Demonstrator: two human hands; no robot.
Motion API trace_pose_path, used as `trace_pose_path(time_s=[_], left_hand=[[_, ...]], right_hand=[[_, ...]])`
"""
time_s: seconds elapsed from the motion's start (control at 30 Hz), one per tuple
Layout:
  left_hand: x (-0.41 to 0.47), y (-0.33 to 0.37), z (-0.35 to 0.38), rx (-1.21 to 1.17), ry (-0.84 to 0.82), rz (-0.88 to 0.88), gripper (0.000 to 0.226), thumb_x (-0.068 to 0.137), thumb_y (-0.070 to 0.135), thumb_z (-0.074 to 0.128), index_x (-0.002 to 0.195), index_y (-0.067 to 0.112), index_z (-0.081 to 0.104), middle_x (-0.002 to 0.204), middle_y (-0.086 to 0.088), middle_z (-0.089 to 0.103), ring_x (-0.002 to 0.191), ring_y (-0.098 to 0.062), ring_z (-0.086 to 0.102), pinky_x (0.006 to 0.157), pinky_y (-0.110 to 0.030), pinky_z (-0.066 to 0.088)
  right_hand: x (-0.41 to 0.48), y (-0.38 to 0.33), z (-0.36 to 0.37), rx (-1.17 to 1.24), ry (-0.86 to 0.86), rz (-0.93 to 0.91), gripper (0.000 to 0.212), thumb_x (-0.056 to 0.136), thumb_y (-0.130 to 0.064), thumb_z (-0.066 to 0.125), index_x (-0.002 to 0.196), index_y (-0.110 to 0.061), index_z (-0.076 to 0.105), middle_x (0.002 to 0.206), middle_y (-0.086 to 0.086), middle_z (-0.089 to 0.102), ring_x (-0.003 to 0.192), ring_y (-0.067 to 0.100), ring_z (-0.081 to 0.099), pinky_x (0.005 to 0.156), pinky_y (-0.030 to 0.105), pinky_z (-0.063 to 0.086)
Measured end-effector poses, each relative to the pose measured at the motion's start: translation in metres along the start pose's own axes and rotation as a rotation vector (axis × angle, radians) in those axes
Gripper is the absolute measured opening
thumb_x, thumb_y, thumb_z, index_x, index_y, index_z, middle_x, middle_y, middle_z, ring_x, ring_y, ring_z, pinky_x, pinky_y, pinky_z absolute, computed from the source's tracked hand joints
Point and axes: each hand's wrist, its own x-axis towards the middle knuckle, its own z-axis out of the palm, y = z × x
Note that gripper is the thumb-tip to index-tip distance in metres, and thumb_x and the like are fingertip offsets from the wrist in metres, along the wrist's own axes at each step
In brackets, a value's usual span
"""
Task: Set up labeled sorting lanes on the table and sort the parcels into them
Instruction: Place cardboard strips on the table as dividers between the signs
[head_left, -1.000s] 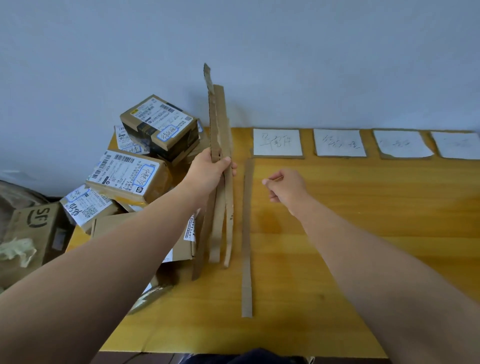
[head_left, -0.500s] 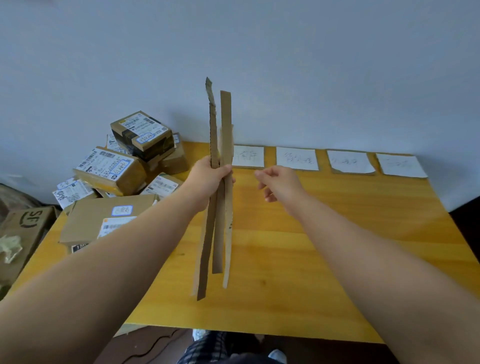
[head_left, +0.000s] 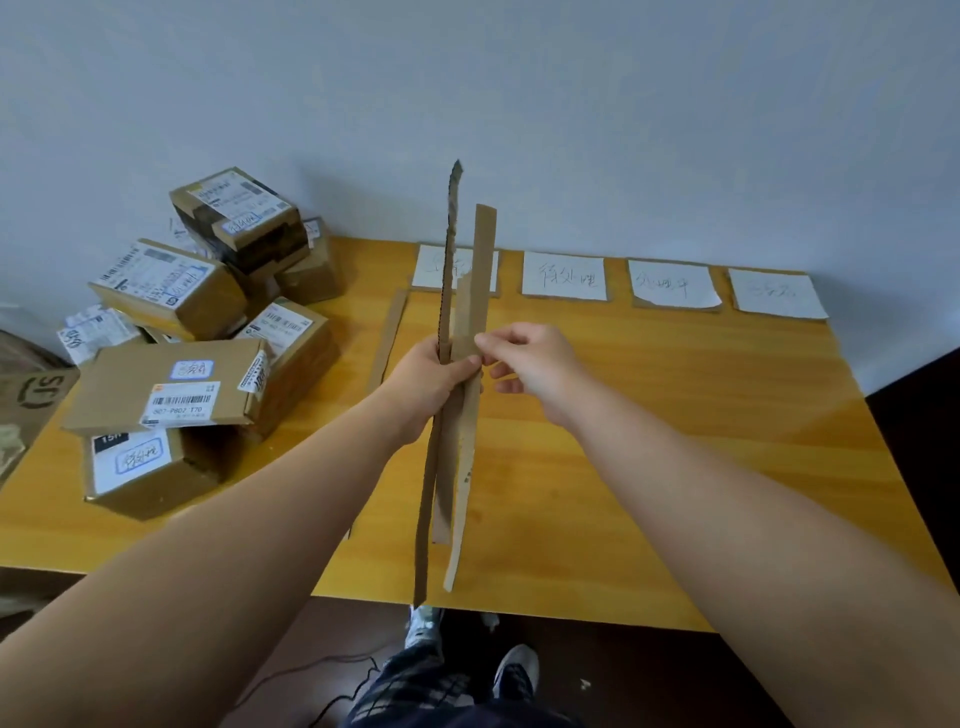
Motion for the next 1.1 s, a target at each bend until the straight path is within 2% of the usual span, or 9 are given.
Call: trace_pose_path(time_s=[0.1,0.2,0.37,0.5,0.6,0.73,0.87,0.97,1.1], left_hand=[[0.007,-0.002,-0.003,0.033,-0.019,-0.007,0.021,0.093,0.020,0.061,0.112,0.011,0.056,0.088,-0.002,0.067,0.080,-0.015,0.063,0.073,-0.027,0.052],[0.020,-0.003,-0.009,0.061,-0.055,-0.007,0.031,0.093,0.023,0.061,0.119,0.008,0.054,0.093,-0.005,0.067,0.085,-0.019,0.063,0.077,-0.030,0.054],[0.043,-0.003,-0.021,0.094,-0.036,0.013,0.026,0.092,0.028,0.062,0.111,0.014,0.052,0.085,0.001,0.064,0.072,-0.012,0.060,0.065,-0.023,0.050],[0.071,-0.004,-0.041,0.065,0.057,0.018,0.027,0.090,0.027,0.065,0.109,0.012,0.052,0.078,-0.001,0.059,0.061,-0.012,0.054,0.058,-0.022,0.048],[0.091,-0.006,-0.055,0.055,0.104,0.012,0.030,0.090,0.026,0.064,0.114,0.014,0.049,0.078,-0.001,0.058,0.062,-0.012,0.053,0.060,-0.023,0.047],[0.107,-0.014,-0.059,0.007,0.023,-0.001,0.026,0.093,0.027,0.060,0.114,0.019,0.048,0.072,-0.001,0.055,0.058,-0.013,0.050,0.060,-0.026,0.047],[0.117,-0.028,-0.059,-0.010,-0.058,-0.041,0.027,0.094,0.031,0.058,0.117,0.024,0.047,0.074,-0.001,0.054,0.060,-0.014,0.050,0.066,-0.034,0.046],[0.125,-0.043,-0.060,0.001,-0.083,-0.085,0.026,0.095,0.033,0.055,0.117,0.024,0.046,0.075,-0.002,0.052,0.061,-0.016,0.050,0.070,-0.037,0.046],[0.135,-0.060,-0.059,0.008,-0.109,-0.129,0.025,0.095,0.033,0.055,0.118,0.026,0.047,0.073,-0.002,0.051,0.065,-0.017,0.050,0.072,-0.037,0.046]], right_hand=[[0.007,0.003,0.004,0.020,0.001,0.015,0.008,0.090,-0.019,0.066,0.092,-0.012,0.064,0.080,0.001,0.063,0.068,0.012,0.058,0.059,0.024,0.054],[0.017,0.002,0.009,0.027,0.017,0.010,0.008,0.090,-0.017,0.066,0.084,-0.016,0.061,0.079,0.000,0.063,0.069,0.012,0.059,0.061,0.025,0.054],[0.037,-0.004,0.014,-0.005,0.061,-0.005,0.008,0.094,-0.013,0.059,0.087,-0.011,0.056,0.079,0.002,0.063,0.069,0.012,0.061,0.064,0.025,0.054],[0.061,-0.005,0.012,-0.010,0.177,0.030,0.009,0.096,-0.012,0.055,0.088,-0.012,0.054,0.081,0.002,0.064,0.069,0.014,0.062,0.068,0.028,0.054],[0.077,0.004,0.006,-0.049,0.230,0.060,0.004,0.097,-0.011,0.054,0.093,-0.011,0.056,0.083,0.002,0.065,0.069,0.013,0.062,0.062,0.023,0.051],[0.093,0.034,0.003,-0.062,0.314,0.154,0.005,0.096,-0.009,0.055,0.092,-0.009,0.058,0.088,0.005,0.064,0.067,0.010,0.057,0.061,0.021,0.044],[0.109,0.068,0.004,-0.146,0.361,0.256,0.014,0.094,-0.012,0.057,0.080,-0.014,0.057,0.094,0.009,0.064,0.081,0.020,0.057,0.073,0.034,0.046],[0.121,0.088,0.005,-0.182,0.361,0.331,0.016,0.094,-0.013,0.057,0.079,-0.016,0.055,0.089,0.008,0.060,0.079,0.023,0.053,0.078,0.041,0.049],[0.133,0.106,0.010,-0.192,0.344,0.378,0.020,0.094,-0.011,0.056,0.075,-0.018,0.055,0.081,0.004,0.057,0.079,0.024,0.053,0.082,0.043,0.051]])
